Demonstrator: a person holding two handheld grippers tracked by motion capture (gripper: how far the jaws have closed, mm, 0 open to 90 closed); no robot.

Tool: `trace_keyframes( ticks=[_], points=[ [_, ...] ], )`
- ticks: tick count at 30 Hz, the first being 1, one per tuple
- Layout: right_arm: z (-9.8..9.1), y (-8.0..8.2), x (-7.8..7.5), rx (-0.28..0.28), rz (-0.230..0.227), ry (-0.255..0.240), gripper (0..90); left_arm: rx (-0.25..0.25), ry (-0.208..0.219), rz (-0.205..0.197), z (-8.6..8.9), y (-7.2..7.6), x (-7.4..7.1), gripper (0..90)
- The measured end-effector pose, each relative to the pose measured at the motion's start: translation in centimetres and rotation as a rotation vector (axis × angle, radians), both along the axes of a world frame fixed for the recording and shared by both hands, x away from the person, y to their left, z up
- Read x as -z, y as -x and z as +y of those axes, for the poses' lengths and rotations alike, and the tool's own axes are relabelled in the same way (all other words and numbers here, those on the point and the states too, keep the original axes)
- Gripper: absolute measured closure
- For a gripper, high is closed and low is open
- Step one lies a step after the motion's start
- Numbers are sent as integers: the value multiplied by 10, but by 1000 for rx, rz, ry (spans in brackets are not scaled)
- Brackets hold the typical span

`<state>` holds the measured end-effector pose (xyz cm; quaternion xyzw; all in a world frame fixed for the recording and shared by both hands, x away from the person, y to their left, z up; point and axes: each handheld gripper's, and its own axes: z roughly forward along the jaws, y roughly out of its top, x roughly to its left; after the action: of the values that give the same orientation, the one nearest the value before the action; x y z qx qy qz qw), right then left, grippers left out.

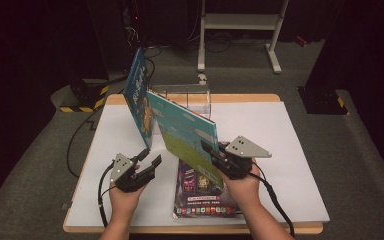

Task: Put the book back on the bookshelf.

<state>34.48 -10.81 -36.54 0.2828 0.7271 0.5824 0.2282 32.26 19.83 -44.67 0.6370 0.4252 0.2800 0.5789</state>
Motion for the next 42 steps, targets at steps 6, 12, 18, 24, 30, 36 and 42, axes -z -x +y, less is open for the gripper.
trace_keyframes(
  ticks=[6, 12, 18, 24, 30, 36, 42],
  points=[
    [-1, 2, 3, -2, 13, 13, 742, 23, -5, -16, -22, -8, -10, 456],
    [-14, 15, 12, -41, 32, 1, 686, 46, 1, -7, -42, -16, -11, 457],
    [-25, 31, 21, -133, 48, -20, 719, 56, -3, 20, -52, -22, -7, 457],
    [-5, 48, 33, -267, 64, 23, 591, 51, -8, 41, -45, -20, 1, 454],
    [10, 50, 45, -357, 97, 15, 511, 40, -2, 64, -31, -17, 9, 454],
    [21, 51, 51, -393, 102, 20, 457, 34, -3, 71, -23, -19, 10, 456],
    [39, 49, 53, -386, 84, 35, 431, 21, -5, 77, -14, -24, 10, 470]
  ],
)
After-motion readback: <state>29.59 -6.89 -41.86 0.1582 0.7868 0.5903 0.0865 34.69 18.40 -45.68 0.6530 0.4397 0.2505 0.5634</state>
